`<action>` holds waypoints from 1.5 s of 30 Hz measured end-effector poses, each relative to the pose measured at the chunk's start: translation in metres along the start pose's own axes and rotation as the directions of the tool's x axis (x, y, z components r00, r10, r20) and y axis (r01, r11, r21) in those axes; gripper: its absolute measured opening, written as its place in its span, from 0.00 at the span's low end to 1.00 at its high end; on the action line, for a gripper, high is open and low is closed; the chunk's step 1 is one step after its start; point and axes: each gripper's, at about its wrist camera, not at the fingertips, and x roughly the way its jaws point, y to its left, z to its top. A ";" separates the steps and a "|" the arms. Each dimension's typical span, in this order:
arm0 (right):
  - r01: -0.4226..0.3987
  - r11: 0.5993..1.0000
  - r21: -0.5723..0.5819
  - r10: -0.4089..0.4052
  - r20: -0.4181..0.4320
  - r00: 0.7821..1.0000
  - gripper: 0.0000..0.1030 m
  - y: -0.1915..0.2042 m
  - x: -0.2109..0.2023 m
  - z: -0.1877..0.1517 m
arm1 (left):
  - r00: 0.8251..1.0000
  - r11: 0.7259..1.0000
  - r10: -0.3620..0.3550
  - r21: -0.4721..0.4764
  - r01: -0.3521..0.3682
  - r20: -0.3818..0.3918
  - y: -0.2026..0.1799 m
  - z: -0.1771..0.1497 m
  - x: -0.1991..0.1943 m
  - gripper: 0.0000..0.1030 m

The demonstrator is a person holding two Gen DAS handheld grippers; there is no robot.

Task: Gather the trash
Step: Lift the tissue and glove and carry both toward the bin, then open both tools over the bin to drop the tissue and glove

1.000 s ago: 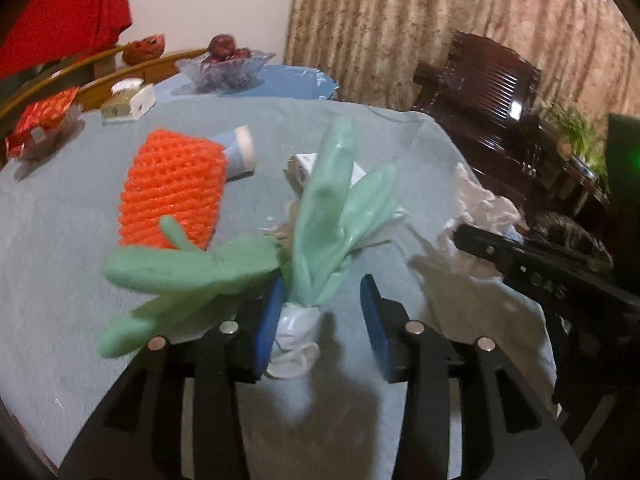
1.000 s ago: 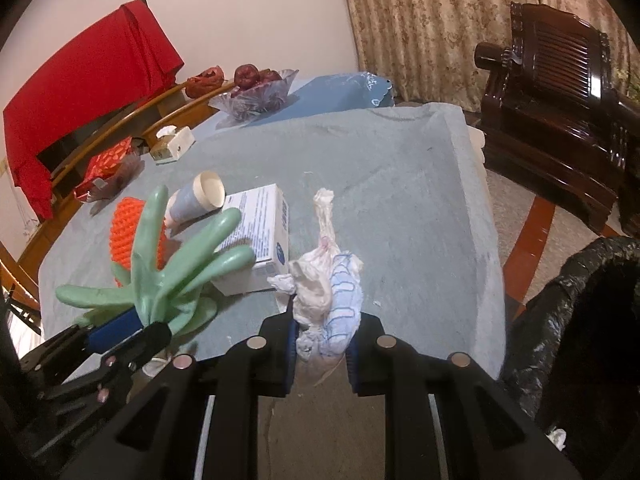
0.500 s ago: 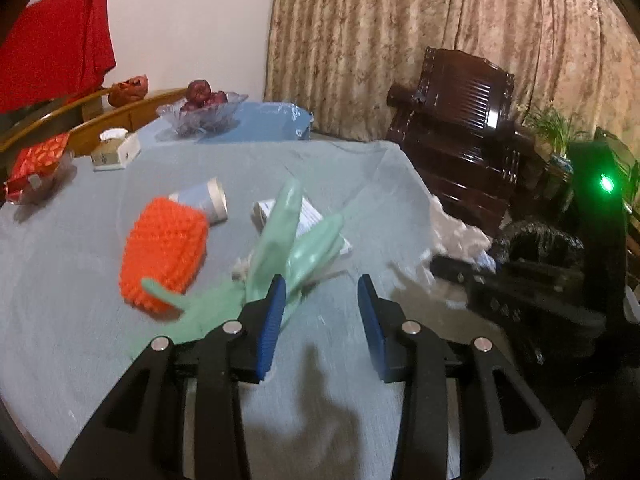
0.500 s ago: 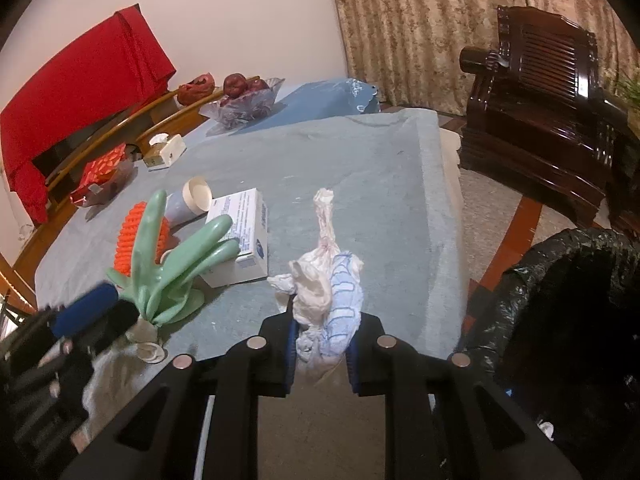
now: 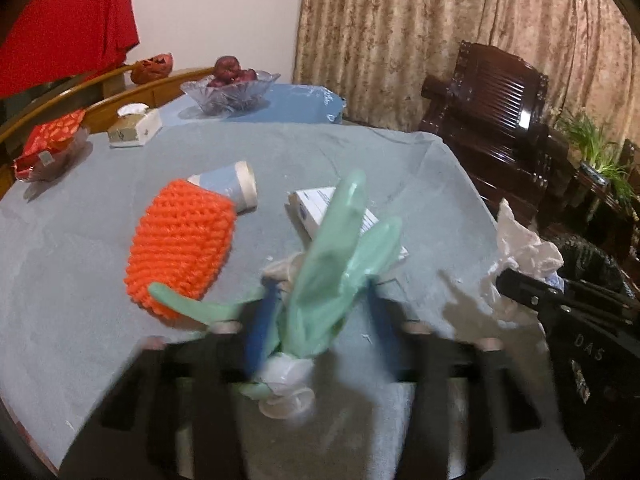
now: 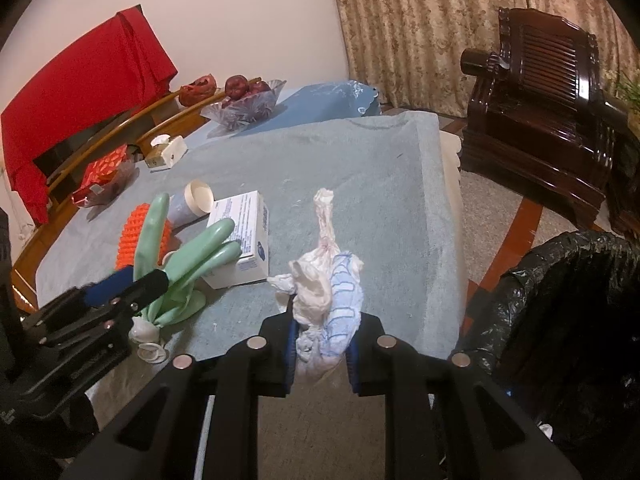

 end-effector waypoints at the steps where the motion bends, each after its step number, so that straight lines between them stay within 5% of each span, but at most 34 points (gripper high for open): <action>1: 0.001 1.000 -0.004 -0.001 0.001 1.000 0.19 0.000 -0.001 0.000 | 1.000 1.000 -0.004 0.004 0.004 0.002 -0.001 -0.001 -0.001 0.17; 3: -0.001 1.000 -0.006 0.001 0.005 1.000 0.19 0.000 -0.004 0.000 | 1.000 1.000 -0.020 0.013 0.019 0.012 -0.006 -0.003 -0.006 0.05; 6: -0.002 1.000 -0.007 0.002 0.015 1.000 0.19 0.000 -0.010 0.000 | 0.998 0.998 -0.055 0.030 0.054 0.037 -0.016 -0.008 -0.019 0.02; 32: 0.061 0.998 0.027 -0.065 0.173 0.983 0.19 -0.034 -0.129 0.004 | 0.963 0.964 -0.256 0.092 0.248 0.088 -0.088 0.018 -0.078 0.02; 45: 0.167 0.978 0.124 -0.191 0.222 0.956 0.19 -0.084 -0.188 -0.016 | 0.914 0.903 -0.401 0.198 0.382 0.062 -0.163 0.012 -0.090 0.02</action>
